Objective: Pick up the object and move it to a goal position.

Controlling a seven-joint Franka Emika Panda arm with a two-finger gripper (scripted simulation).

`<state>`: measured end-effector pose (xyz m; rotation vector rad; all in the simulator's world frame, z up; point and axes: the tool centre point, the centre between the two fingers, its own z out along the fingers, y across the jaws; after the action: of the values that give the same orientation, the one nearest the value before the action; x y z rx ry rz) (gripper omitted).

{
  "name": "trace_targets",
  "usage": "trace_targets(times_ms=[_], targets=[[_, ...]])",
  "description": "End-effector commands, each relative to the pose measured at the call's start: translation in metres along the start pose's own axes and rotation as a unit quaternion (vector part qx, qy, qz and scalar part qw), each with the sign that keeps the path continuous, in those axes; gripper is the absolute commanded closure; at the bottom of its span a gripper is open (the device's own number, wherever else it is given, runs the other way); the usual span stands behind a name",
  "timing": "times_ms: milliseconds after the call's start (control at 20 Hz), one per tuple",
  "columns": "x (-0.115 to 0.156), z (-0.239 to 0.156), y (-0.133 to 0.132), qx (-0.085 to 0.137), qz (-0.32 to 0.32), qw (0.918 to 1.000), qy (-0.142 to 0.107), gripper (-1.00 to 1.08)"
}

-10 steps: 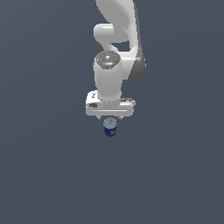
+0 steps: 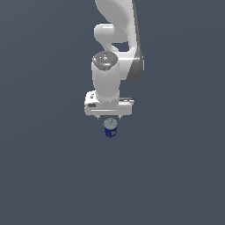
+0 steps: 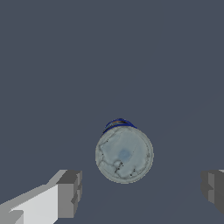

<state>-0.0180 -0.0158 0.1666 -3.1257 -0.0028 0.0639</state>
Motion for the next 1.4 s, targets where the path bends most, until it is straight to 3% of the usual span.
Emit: trace_targets(times_ms=[0,1350], targets=[[-0.002,-0.001,0.002,0.001,-0.002,1.0,-0.003,-0.92],[-0.007,0.043,-0.005,-0.007,0.013,0.9997,0.02,-0.92]])
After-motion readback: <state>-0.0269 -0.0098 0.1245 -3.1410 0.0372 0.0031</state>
